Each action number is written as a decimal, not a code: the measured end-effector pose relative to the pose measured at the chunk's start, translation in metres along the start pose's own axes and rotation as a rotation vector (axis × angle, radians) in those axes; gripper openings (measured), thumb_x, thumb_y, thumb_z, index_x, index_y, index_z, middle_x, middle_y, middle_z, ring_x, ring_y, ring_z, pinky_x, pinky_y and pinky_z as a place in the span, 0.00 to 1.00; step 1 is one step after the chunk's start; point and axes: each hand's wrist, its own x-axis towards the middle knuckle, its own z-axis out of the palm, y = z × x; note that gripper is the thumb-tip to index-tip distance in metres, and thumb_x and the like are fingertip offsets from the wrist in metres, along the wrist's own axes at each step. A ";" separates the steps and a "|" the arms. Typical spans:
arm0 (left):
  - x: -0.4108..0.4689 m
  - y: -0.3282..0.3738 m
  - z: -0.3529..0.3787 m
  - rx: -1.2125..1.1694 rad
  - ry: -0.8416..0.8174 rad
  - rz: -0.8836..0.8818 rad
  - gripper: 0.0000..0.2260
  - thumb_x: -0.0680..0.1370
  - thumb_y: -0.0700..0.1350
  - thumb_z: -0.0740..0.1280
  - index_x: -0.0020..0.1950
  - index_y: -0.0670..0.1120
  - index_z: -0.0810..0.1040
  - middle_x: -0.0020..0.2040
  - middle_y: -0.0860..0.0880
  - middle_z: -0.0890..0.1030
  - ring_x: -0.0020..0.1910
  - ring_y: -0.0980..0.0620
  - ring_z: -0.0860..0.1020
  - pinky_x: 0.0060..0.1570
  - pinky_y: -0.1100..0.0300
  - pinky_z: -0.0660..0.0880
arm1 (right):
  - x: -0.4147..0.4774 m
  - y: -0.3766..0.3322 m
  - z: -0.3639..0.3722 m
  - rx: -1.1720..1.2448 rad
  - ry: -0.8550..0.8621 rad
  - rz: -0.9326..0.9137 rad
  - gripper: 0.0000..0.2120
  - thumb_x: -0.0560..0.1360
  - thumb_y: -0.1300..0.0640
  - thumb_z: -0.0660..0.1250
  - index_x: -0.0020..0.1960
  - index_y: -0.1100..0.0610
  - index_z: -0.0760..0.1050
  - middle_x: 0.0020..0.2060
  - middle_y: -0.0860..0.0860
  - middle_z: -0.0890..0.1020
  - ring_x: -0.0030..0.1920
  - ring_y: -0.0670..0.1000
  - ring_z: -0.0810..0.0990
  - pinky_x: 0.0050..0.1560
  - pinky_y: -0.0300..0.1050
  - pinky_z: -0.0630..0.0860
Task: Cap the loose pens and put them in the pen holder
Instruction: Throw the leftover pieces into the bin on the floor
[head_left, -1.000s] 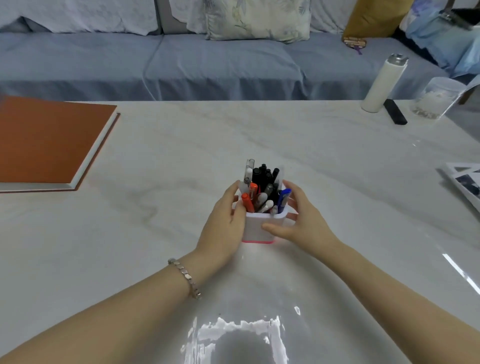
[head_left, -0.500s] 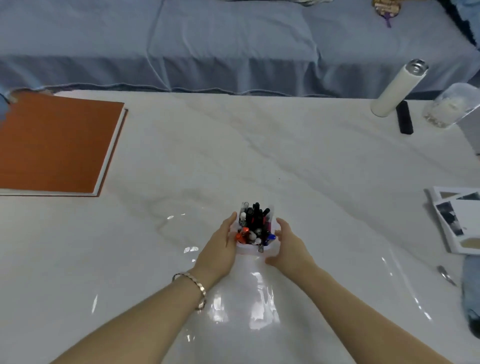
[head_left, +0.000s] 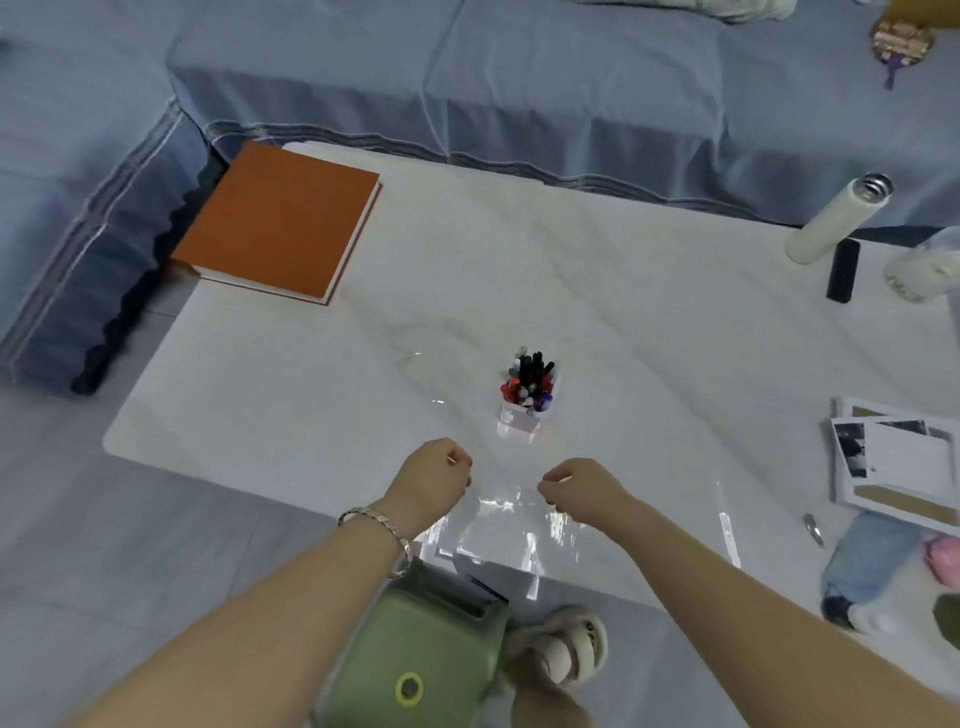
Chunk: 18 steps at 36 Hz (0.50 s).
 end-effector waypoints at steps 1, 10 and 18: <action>-0.008 -0.009 -0.002 0.002 0.001 0.001 0.07 0.78 0.39 0.56 0.46 0.45 0.73 0.39 0.49 0.77 0.40 0.50 0.76 0.38 0.65 0.71 | -0.006 0.002 0.007 -0.004 -0.006 -0.007 0.17 0.74 0.58 0.62 0.55 0.70 0.74 0.41 0.55 0.74 0.42 0.52 0.72 0.44 0.43 0.68; -0.064 -0.118 -0.020 0.048 0.056 0.049 0.08 0.77 0.40 0.56 0.43 0.50 0.73 0.42 0.49 0.78 0.36 0.53 0.74 0.33 0.63 0.69 | -0.054 0.034 0.101 0.019 0.095 -0.030 0.05 0.73 0.57 0.62 0.43 0.57 0.75 0.36 0.49 0.77 0.38 0.49 0.74 0.37 0.39 0.68; -0.073 -0.228 0.018 0.079 0.076 0.068 0.08 0.77 0.39 0.58 0.51 0.46 0.75 0.49 0.45 0.80 0.40 0.51 0.74 0.39 0.62 0.69 | -0.054 0.098 0.200 -0.108 0.074 0.016 0.07 0.74 0.56 0.62 0.43 0.56 0.77 0.40 0.52 0.79 0.48 0.54 0.79 0.43 0.39 0.69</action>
